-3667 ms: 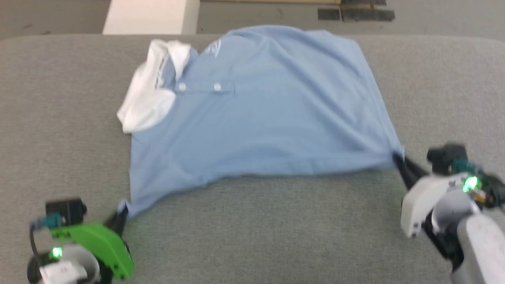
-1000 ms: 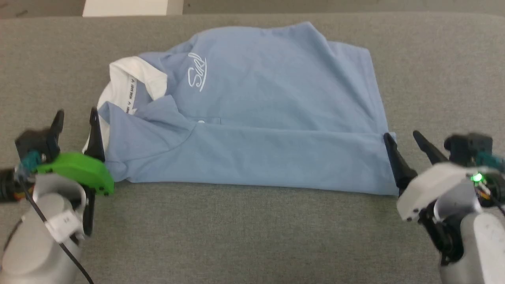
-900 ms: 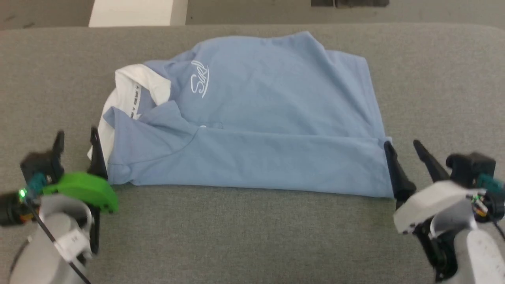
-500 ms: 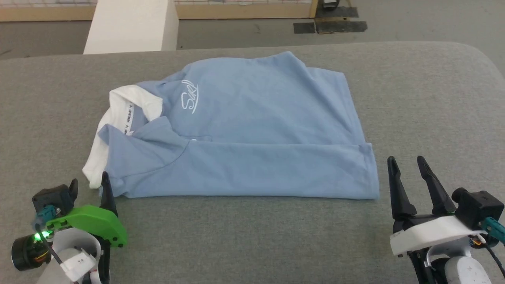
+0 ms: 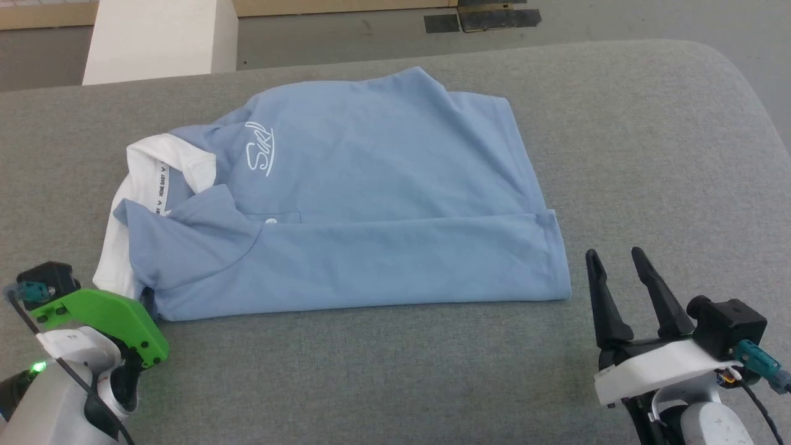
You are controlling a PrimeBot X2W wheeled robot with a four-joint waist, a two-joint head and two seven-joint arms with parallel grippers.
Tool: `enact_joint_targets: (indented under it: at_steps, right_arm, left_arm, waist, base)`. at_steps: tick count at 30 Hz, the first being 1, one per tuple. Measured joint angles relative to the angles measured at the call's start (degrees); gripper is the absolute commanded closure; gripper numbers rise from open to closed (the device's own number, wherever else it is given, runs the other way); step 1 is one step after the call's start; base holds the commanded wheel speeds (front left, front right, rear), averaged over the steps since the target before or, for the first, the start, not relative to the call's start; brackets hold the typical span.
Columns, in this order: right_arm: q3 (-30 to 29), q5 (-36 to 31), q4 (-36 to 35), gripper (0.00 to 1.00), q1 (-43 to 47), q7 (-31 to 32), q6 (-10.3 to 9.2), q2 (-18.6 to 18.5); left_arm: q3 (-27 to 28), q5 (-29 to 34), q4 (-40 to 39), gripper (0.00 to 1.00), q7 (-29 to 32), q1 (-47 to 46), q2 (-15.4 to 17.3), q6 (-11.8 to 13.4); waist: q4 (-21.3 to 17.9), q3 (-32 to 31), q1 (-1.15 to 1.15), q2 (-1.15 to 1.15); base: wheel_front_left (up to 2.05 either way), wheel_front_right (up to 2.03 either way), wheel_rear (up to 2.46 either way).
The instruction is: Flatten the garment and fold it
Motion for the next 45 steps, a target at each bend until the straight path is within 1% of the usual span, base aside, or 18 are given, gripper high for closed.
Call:
enact_joint_targets:
  at_steps: [1,2,7,10,13,17,22,23,24,25,26,28,29,32,36,39,42,45]
  right_arm:
    - [0.1,0.0,0.1,0.00,0.0,0.2,0.00,0.0]
    - [0.1,0.0,0.3,0.00,0.0,0.4,0.00,0.0]
    - [-0.4,0.0,1.5,0.00,-0.4,1.7,0.00,0.0]
    - [-0.9,0.1,4.1,0.00,-2.1,5.7,0.00,0.0]
    - [-1.7,0.5,7.6,0.00,-4.4,12.5,0.00,0.0]
    - [-1.2,-0.3,11.5,0.00,-7.3,24.5,0.00,0.0]
    - [-1.9,-4.5,11.4,0.00,-10.1,37.0,0.01,0.0]
    - [-2.1,-4.7,11.0,0.27,-10.7,39.6,0.01,0.0]
    - [-2.3,-4.8,10.5,0.61,-11.1,42.1,0.00,0.0]
    - [-2.6,-5.2,10.0,0.82,-11.3,43.9,0.01,0.0]
    - [-2.8,-5.4,9.1,1.00,-11.4,45.7,0.01,-0.1]
    - [-3.1,-5.4,7.6,1.00,-11.3,47.6,0.01,-0.1]
    - [-3.2,-5.4,6.5,1.00,-11.2,47.5,0.01,-0.1]
    - [-3.2,-5.3,4.0,1.00,-9.8,44.7,0.01,0.1]
    - [-3.2,-5.1,0.1,1.00,-7.3,40.8,0.01,0.1]
    - [-3.5,-5.0,-2.8,1.00,-4.4,40.5,0.01,0.2]
    - [-3.9,-5.0,-6.3,1.00,-0.3,41.5,0.03,0.3]
    - [-5.1,-4.8,-10.2,1.00,5.3,45.9,0.05,0.4]
  left_arm:
    - [0.0,-0.2,-0.3,0.79,0.5,-0.1,0.3,-0.2]
    - [0.0,-0.1,-0.6,1.00,0.7,-0.1,0.5,-0.3]
    - [-0.4,0.0,-1.5,1.00,-0.3,0.0,0.4,-0.6]
    - [-0.8,0.3,-1.7,1.00,-1.1,-0.1,0.1,-0.8]
    - [-1.4,0.6,-1.7,1.00,-1.7,-0.4,-0.3,-1.2]
    - [-2.3,1.1,-1.6,1.00,-2.5,-0.9,-0.7,-1.4]
    - [-3.2,1.5,-1.6,1.00,-3.5,-1.4,-1.1,-2.4]
    - [-3.4,1.5,-1.7,1.00,-3.9,-1.5,-1.3,-2.6]
    - [-3.5,1.6,-1.7,1.00,-4.0,-1.6,-1.4,-2.8]
    - [-3.6,1.6,-1.7,1.00,-4.2,-1.7,-1.4,-2.8]
    - [-3.7,1.6,-1.7,1.00,-4.5,-1.8,-1.5,-2.9]
    - [-3.9,2.1,-1.8,1.00,-5.6,-1.8,-1.6,-2.9]
    - [-4.0,2.4,-1.8,1.00,-6.4,-1.8,-1.7,-2.9]
    - [-3.8,3.7,-2.0,1.00,-9.1,-1.5,-2.1,-2.6]
    - [-3.1,4.5,-3.8,1.00,-10.6,1.4,-1.5,-0.7]
    - [-2.5,4.5,-6.1,1.00,-10.9,5.7,-0.5,0.8]
    - [-1.9,4.5,-9.3,1.00,-10.9,10.7,0.4,2.4]
    - [-2.1,4.5,-13.1,1.00,-10.0,16.4,1.4,3.5]
  waist:
    - [-0.1,0.1,0.00,0.00]
    - [-0.2,0.2,0.00,0.00]
    - [0.2,0.4,0.00,0.00]
    - [0.8,0.5,0.00,0.00]
    - [1.5,0.6,0.00,0.00]
    - [2.6,0.9,0.00,0.00]
    - [3.7,1.5,0.00,0.00]
    - [3.8,1.7,0.00,0.00]
    - [4.0,1.9,0.00,0.00]
    - [4.1,2.0,0.00,0.00]
    - [4.3,2.2,0.00,0.00]
    - [4.6,2.3,0.00,0.00]
    - [4.8,2.2,0.00,0.00]
    - [5.1,1.5,0.00,0.00]
    - [5.4,-0.3,0.00,0.00]
    - [5.6,-1.8,0.00,0.00]
    - [6.0,-3.3,0.00,0.00]
    - [6.4,-4.8,0.00,0.00]
  base:
    - [0.00,0.00,0.00]
    - [0.00,0.00,0.00]
    - [0.00,0.00,0.00]
    - [0.00,0.00,0.00]
    - [0.00,0.00,0.00]
    - [0.00,0.00,0.00]
    - [0.00,0.00,0.00]
    - [0.00,0.00,0.00]
    - [0.00,0.00,0.00]
    - [0.00,0.00,0.00]
    - [0.00,0.00,0.00]
    - [0.00,0.00,0.00]
    - [0.00,0.00,0.00]
    - [0.00,0.00,0.00]
    - [0.00,0.00,0.00]
    - [0.00,0.00,0.00]
    - [0.00,0.00,0.00]
    - [0.00,0.00,0.00]
